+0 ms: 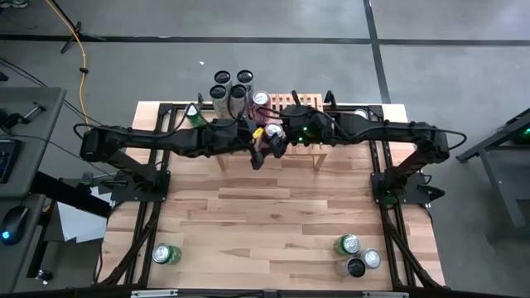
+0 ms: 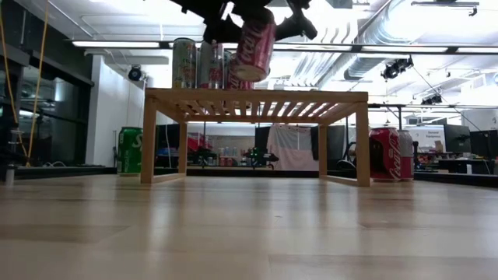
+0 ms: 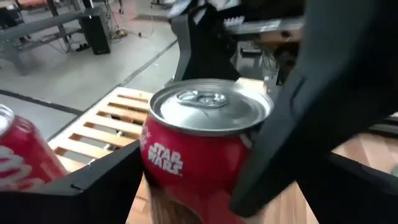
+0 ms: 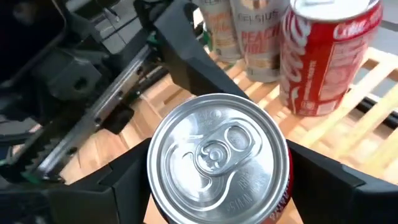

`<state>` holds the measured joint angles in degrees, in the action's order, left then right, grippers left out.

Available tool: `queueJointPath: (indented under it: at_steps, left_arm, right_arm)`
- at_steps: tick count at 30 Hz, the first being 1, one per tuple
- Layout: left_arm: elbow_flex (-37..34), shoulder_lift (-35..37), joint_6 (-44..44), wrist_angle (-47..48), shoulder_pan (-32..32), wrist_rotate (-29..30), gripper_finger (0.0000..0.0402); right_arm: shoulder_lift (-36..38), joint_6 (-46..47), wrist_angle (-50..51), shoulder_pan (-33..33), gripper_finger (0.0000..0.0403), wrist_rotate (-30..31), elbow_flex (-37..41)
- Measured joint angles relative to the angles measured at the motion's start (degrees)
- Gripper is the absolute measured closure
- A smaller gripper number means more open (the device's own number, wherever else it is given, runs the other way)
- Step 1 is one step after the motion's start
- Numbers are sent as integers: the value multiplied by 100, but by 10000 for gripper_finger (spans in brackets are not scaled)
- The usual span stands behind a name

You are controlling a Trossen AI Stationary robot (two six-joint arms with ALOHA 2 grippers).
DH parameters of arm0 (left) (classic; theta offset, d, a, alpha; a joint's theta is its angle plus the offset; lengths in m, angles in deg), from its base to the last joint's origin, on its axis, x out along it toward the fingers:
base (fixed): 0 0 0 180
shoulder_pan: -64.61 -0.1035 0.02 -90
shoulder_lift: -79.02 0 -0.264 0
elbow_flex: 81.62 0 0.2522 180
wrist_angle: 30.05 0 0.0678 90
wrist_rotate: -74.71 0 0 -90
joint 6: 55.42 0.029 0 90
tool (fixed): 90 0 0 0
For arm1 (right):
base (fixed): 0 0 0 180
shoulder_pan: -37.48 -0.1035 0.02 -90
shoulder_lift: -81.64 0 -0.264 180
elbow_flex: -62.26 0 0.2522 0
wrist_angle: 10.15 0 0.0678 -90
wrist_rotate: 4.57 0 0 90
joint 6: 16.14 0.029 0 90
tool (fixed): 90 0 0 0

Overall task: Place canned beverage on shelf
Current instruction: Put the left red soda can on the shelf aligned with other red soda can

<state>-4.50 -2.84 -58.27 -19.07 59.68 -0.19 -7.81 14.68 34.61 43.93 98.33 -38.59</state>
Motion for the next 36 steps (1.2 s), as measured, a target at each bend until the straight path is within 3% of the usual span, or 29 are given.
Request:
queueJointPath:
  at_steps: [9,14,21,27,36]
  left_arm:
    - [-9,796,-52,927,60,-35,24]
    - [-9,1585,-249,809,190,71,24]
    - [-4,2554,-251,-35,369,368,23]
    - [-2,2924,-253,-312,437,375,23]
    - [-9,2962,-302,-281,551,431,23]
  right_arm:
    - [694,-389,519,297,112,330,-7]
    - [850,-536,624,701,112,358,-38]
    - [346,-1265,583,1284,112,354,-571]
    - [-285,-1822,678,1855,112,275,-1261]
    - [-387,-1916,2337,1777,112,-220,-1487]
